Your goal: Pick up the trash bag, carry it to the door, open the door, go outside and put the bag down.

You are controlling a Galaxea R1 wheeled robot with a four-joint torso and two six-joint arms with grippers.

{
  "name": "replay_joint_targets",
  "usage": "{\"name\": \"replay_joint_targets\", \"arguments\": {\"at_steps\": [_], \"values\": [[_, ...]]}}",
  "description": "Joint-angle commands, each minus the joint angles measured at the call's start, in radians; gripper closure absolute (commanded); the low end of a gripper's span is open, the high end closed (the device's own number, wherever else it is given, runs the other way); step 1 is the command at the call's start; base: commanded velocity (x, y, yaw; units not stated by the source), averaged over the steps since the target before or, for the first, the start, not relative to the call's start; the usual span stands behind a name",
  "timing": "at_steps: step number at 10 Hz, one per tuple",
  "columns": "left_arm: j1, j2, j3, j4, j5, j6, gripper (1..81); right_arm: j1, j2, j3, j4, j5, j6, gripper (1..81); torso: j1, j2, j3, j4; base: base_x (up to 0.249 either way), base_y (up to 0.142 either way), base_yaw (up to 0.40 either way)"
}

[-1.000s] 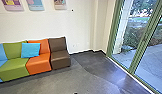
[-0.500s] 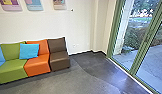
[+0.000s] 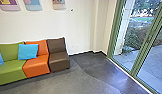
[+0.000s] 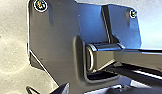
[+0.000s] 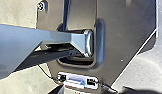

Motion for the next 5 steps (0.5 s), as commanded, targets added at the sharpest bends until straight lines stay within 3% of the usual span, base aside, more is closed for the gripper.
{"name": "replay_joint_targets", "arguments": {"at_steps": [1, 5], "values": [[-0.025, -0.031, 0.034, -0.003, 0.067, 0.003, 1.0, 0.011, -0.051, 0.096, 0.0, -0.064, -0.003, 1.0, 0.0, 0.0, 0.0, 0.0, 0.0, 0.0, 0.0], [-0.031, -0.167, 0.224, -0.004, 0.058, 0.001, 1.0, 0.019, -0.211, 0.345, 0.007, -0.056, 0.007, 1.0, -0.001, 0.0, 0.0, 0.0, 0.0, 0.0, 0.0]]}}
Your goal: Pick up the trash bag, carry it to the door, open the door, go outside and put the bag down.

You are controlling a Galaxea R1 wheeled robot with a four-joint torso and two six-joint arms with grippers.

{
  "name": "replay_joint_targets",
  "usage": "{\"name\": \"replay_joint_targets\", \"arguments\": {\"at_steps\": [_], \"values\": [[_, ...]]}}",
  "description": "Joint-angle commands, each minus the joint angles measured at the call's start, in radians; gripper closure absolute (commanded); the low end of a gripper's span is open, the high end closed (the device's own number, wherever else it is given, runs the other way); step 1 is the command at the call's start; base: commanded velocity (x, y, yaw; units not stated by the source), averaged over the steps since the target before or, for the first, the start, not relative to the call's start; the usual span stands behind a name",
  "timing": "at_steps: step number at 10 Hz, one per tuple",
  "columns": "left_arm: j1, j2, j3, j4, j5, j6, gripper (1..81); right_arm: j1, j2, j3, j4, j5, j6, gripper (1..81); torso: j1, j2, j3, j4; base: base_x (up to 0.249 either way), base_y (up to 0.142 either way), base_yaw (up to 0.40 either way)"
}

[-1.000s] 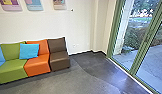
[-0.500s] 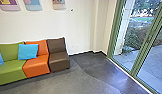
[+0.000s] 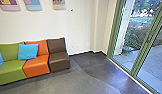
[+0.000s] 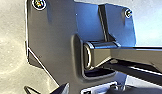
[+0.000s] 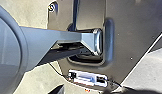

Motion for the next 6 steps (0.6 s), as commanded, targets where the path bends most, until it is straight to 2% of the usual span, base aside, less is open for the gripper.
{"name": "replay_joint_targets", "arguments": {"at_steps": [1, 2, 4, 5, 6], "values": [[-0.037, -0.091, 0.091, -0.004, 0.054, 0.001, 1.0, 0.025, -0.121, 0.179, 0.007, -0.055, 0.007, 1.0, 0.0, 0.0, 0.0, 0.0, 0.0, 0.0, 0.0], [-0.047, -0.107, 0.091, -0.037, 0.054, -0.001, 1.0, 0.031, -0.165, 0.255, 0.007, -0.057, 0.007, 1.0, 0.064, -0.1, 0.0, 0.0, 0.0, 0.0, 0.0], [-0.079, -0.142, 0.102, -0.1, 0.067, -0.001, 1.0, 0.048, -0.256, 0.366, 0.016, -0.055, 0.012, 1.0, 0.067, -0.105, 0.0, 0.0, 0.0, 0.0, 0.0], [-0.098, -0.165, 0.118, -0.133, 0.071, -0.001, 1.0, 0.062, -0.306, 0.413, 0.035, -0.054, 0.025, 1.0, 0.077, -0.122, -0.052, 0.0, 0.0, 0.0, 0.0], [-0.115, -0.179, 0.131, -0.15, 0.097, -0.001, 1.0, 0.075, -0.346, 0.447, 0.044, -0.054, 0.036, 1.0, 0.096, -0.153, -0.076, 0.0, 0.0, 0.0, 0.0]]}}
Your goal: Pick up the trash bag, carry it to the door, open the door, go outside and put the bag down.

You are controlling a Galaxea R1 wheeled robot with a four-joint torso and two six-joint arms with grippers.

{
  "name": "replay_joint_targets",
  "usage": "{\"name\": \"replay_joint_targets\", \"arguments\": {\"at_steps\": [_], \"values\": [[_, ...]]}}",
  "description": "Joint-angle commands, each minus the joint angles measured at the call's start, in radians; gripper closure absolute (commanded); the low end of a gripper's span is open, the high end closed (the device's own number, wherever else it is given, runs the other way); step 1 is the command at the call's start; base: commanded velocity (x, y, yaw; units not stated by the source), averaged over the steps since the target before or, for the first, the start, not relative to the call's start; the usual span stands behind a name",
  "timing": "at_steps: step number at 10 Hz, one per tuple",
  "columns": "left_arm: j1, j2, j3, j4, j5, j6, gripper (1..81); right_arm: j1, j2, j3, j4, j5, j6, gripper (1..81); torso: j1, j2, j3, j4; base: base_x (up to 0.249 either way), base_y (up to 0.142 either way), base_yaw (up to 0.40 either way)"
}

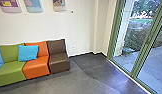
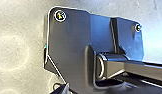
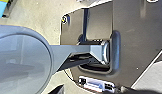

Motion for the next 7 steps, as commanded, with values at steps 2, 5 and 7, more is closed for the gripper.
{"name": "replay_joint_targets", "arguments": {"at_steps": [2, 5, 7], "values": [[-0.103, -0.053, 0.022, -0.073, 0.125, 0.0, 1.0, 0.085, -0.192, 0.171, 0.043, -0.053, 0.068, 1.0, 0.08, -0.125, -0.093, 0.0, 0.0, 0.0, 0.0], [-0.16, -0.059, 0.016, -0.105, 0.171, 0.0, 1.0, 0.136, -0.281, 0.231, 0.043, -0.055, 0.114, 1.0, 0.207, -0.323, -0.239, 0.0, 0.0, 0.0, 0.0], [-0.203, -0.06, 0.016, -0.123, 0.2, 0.0, 1.0, 0.162, -0.343, 0.292, 0.043, -0.055, 0.13, 1.0, 0.19, -0.295, -0.208, 0.0, 0.0, 0.0, 0.0]]}}
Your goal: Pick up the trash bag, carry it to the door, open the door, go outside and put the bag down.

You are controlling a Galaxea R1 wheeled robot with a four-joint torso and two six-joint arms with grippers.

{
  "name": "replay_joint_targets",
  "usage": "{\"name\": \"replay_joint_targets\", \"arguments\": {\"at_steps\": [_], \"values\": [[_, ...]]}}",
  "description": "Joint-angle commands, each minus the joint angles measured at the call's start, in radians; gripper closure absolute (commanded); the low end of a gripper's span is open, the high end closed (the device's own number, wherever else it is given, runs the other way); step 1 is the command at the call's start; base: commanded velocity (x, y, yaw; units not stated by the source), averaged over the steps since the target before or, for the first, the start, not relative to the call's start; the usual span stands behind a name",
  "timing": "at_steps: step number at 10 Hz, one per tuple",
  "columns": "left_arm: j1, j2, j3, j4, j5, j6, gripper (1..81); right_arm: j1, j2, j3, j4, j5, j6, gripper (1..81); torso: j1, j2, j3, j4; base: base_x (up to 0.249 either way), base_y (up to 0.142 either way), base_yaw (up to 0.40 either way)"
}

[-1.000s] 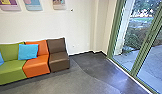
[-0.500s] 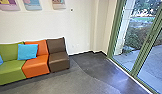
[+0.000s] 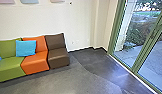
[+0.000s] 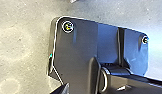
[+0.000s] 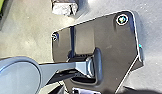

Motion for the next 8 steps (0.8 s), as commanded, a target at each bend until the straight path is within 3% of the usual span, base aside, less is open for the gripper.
{"name": "replay_joint_targets", "arguments": {"at_steps": [1, 8], "values": [[-0.095, -0.033, 0.0, -0.039, 0.108, 0.0, 1.0, 0.058, -0.103, 0.096, 0.014, -0.055, 0.026, 1.0, 0.063, -0.098, 0.001, 0.0, 0.0, 0.0, 0.0], [-0.216, -0.004, -0.031, -0.095, 0.179, -0.003, 1.0, 0.083, -0.199, 0.192, 0.014, -0.052, 0.048, 1.0, 0.203, -0.317, -0.023, 0.0, 0.0, 0.0, 0.0]]}}
